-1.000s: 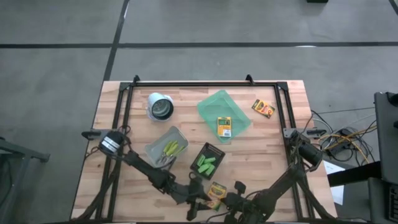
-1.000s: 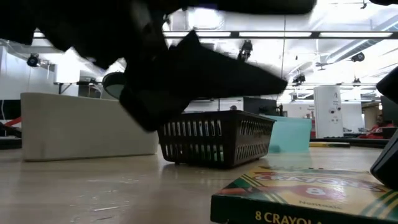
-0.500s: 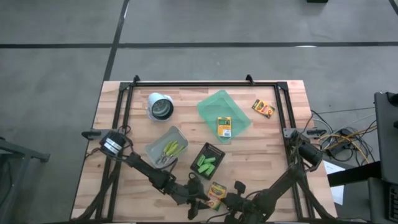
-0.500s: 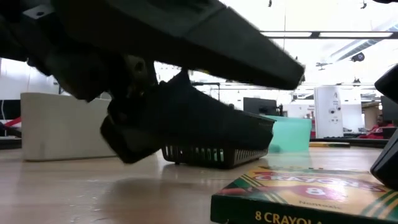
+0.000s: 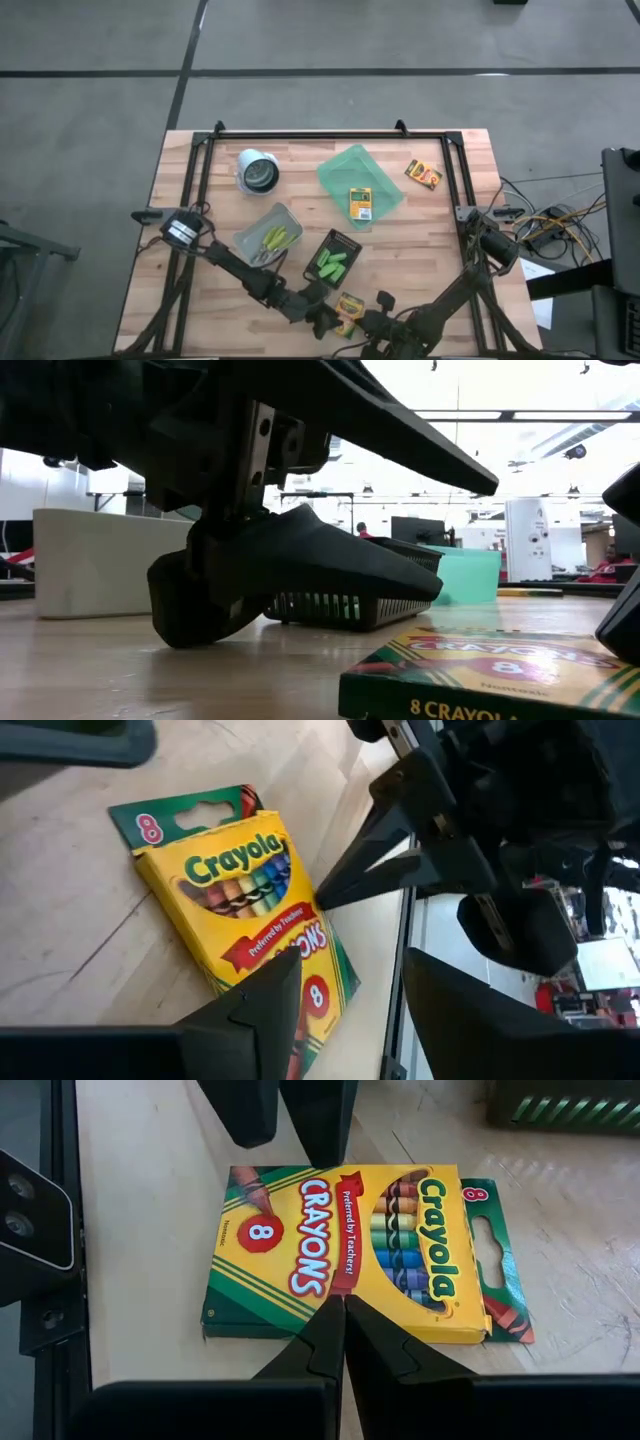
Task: Pick & Place School Supplies
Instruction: Put the crayon box into the light green bin
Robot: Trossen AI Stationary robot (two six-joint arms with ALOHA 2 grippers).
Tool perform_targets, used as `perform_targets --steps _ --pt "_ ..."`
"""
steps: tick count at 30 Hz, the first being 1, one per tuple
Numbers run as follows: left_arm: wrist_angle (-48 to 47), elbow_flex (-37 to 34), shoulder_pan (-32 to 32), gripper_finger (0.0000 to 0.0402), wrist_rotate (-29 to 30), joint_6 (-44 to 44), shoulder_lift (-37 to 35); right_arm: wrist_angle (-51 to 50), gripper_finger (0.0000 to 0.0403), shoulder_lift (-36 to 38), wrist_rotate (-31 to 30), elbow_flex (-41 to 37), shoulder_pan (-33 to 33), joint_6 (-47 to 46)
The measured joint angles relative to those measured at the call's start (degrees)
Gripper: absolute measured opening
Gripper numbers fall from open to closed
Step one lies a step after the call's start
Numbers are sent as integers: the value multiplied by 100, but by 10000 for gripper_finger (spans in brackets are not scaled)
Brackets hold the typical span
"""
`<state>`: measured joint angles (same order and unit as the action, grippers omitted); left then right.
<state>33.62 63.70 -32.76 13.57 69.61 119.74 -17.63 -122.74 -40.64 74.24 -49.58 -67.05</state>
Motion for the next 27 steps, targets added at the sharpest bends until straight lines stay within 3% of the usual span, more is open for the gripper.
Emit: perform_targets --steps 5,14,27 --pt "-121 22 47 181 -46 103 -43 4 8 0 2 0 0 0" --pt "-2046 76 77 181 -148 335 -595 11 8 0 4 -2 0 30" --pt "-2087 79 138 181 -261 552 -632 28 8 -5 102 -49 0 19"
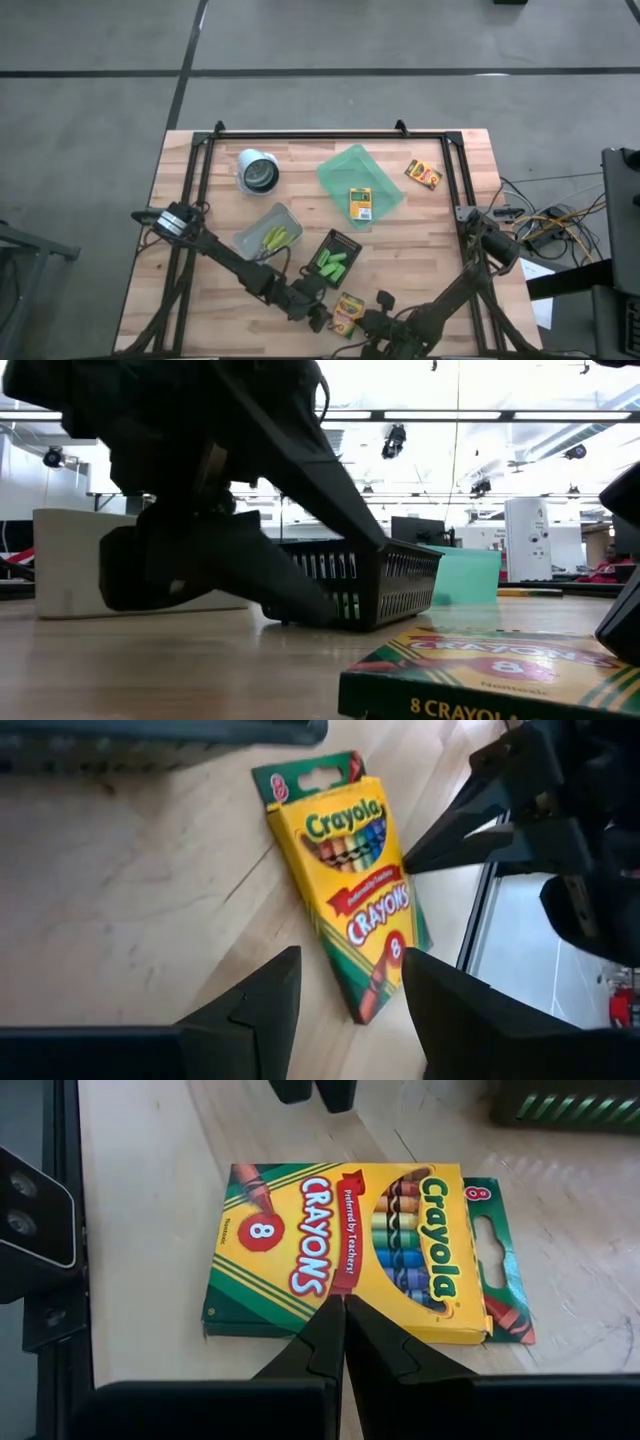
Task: Pick & Place School Supplies
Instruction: Put the crayon box into the light green bin
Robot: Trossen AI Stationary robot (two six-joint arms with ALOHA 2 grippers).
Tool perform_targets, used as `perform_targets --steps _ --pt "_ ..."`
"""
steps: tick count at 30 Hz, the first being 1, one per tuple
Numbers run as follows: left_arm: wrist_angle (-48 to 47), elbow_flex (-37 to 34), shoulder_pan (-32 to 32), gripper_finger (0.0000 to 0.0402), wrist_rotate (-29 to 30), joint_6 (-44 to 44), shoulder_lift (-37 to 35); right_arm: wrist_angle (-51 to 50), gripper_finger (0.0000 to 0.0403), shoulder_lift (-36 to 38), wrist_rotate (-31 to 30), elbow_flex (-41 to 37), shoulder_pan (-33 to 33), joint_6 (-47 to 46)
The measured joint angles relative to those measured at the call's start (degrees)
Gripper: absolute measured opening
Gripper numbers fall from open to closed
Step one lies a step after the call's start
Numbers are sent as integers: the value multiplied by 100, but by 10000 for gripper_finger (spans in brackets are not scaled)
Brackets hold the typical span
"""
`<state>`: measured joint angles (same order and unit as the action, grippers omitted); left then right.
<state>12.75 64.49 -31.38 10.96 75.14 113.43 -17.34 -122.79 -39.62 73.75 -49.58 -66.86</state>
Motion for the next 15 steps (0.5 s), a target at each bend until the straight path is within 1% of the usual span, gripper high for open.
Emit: perform_targets --steps 5,15 --pt "21 20 60 181 -23 -2 0 -2 8 -36 364 -43 13 -46" --pt "20 7 105 181 -112 2 0 -18 8 -32 476 -46 1 -65"
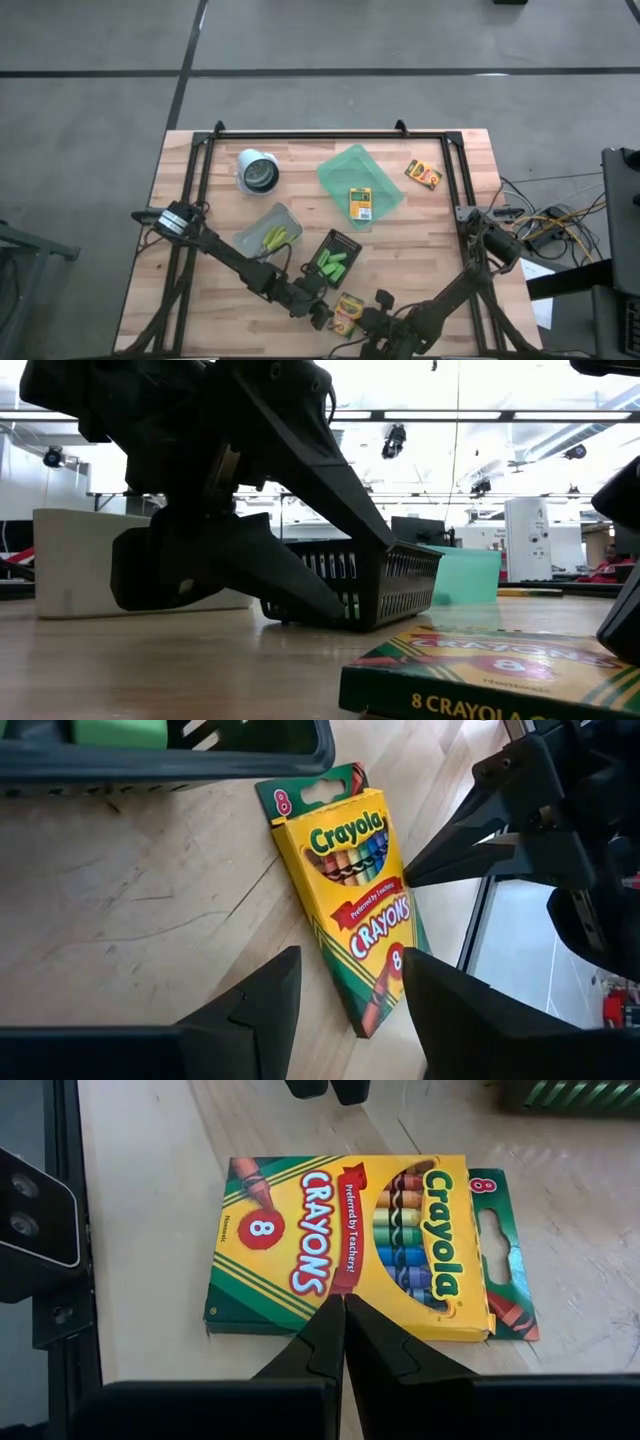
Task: Pick & Place School Supplies
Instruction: Put the crayon box into the light green bin
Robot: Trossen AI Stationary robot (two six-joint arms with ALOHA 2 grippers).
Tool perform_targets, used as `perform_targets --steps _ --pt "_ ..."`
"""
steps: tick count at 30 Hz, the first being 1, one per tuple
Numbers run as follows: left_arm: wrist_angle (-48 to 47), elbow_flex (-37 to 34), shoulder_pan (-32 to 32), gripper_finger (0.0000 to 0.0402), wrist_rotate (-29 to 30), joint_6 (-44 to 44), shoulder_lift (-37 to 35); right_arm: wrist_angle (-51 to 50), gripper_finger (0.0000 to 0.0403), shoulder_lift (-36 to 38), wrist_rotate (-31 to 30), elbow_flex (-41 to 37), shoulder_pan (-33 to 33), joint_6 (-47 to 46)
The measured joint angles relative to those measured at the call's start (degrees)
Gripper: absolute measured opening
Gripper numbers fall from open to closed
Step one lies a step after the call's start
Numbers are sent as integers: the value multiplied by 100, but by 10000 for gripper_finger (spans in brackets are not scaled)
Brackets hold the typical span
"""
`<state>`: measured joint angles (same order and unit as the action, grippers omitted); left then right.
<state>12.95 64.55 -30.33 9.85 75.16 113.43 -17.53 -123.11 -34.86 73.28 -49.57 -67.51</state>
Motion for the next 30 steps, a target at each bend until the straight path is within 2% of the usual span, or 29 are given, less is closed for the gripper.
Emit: perform_targets --steps 19,30 --pt "39 -7 11 181 67 81 4 -115 8 151 312 43 -6 13" --pt "911 2 19 181 -4 146 367 -153 8 157 443 45 -27 -2"
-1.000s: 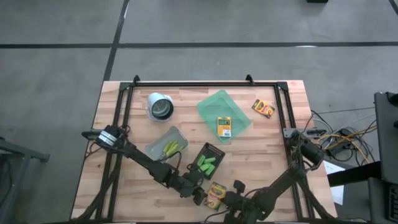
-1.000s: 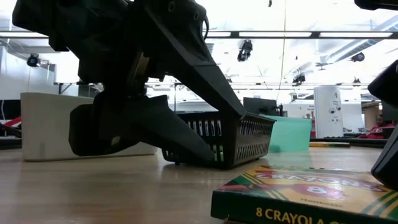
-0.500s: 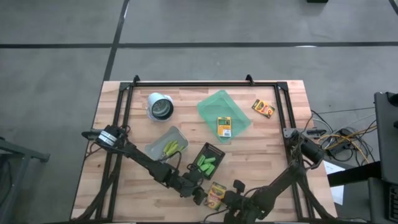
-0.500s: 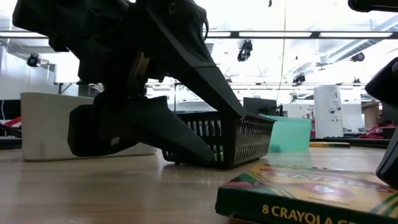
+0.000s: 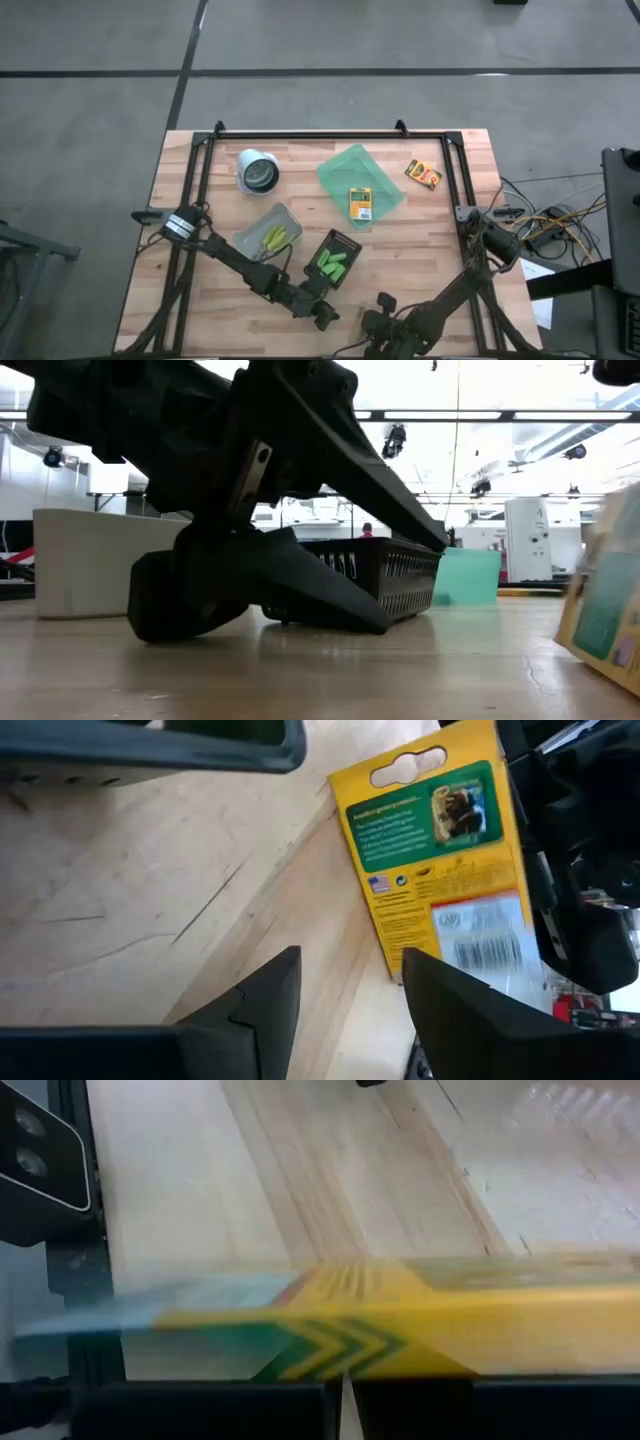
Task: Pick & Place School Supplies
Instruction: Put the crayon box into the light green bin
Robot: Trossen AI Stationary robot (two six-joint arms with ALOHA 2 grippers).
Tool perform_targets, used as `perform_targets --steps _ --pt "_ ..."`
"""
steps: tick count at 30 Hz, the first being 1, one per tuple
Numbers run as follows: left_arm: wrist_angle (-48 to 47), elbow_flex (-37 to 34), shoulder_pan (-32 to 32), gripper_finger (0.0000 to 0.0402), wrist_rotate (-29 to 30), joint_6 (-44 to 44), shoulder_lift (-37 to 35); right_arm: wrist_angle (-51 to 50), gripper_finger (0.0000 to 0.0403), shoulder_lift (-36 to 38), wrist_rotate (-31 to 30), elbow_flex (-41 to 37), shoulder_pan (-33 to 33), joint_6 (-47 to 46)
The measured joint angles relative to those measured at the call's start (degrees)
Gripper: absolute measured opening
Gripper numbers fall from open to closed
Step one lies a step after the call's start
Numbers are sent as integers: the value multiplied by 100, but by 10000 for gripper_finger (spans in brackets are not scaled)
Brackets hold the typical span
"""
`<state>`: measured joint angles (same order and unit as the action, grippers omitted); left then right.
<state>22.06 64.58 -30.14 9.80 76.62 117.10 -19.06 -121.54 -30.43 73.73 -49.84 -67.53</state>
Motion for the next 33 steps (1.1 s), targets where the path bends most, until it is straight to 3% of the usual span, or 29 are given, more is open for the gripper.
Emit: perform_targets --steps 33 --pt "44 323 56 181 -9 -518 9 -23 8 13 -276 61 7 201"
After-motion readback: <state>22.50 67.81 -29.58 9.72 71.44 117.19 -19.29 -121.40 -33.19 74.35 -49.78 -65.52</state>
